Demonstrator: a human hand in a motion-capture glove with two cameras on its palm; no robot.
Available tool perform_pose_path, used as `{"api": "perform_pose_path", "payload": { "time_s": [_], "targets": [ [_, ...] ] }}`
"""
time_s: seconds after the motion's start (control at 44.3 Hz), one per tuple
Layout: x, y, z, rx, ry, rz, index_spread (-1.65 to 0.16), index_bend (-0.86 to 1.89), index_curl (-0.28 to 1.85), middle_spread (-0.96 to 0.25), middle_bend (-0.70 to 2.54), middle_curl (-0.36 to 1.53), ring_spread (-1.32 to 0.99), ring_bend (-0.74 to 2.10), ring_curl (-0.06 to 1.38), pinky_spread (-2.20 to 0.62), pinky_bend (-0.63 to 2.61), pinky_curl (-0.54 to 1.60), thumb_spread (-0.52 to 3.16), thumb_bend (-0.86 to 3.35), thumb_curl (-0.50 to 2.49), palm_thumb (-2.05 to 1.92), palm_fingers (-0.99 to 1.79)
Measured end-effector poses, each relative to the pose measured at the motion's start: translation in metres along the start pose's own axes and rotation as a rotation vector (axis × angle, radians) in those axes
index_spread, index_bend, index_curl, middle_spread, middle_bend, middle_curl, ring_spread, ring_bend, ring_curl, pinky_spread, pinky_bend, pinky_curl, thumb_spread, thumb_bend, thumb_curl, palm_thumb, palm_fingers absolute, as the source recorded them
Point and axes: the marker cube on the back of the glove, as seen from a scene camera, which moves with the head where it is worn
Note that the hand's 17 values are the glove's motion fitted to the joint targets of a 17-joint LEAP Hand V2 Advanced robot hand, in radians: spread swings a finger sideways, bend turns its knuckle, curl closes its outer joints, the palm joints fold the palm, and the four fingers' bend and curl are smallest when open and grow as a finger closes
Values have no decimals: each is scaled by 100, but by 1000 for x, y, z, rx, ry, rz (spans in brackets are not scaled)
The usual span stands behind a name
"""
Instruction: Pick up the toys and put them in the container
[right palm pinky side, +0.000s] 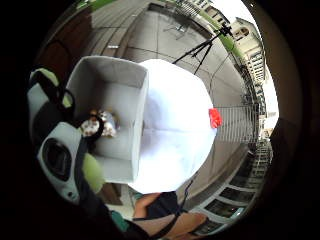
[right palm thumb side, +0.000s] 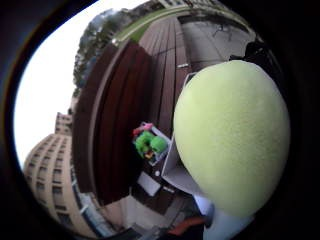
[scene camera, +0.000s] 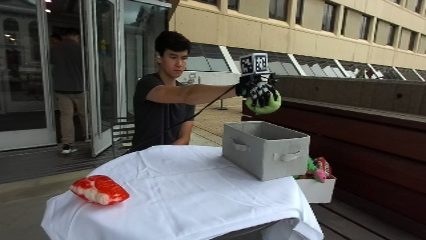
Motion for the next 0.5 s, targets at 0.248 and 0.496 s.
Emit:
{"api": "perform_pose_path", "payload": {
  "time_s": [0.248,0.496],
  "targets": [
    [-1,2,32,-230,-18,-12,-37,19,26,-48,46,60,-44,105,45,-45,86,37,58,7,86,74,115],
    [17,5,35,-365,-74,-63,-28,3,15,-4,12,48,-13,71,36,-19,137,50,97,-9,62,30,-14]
  ]
}}
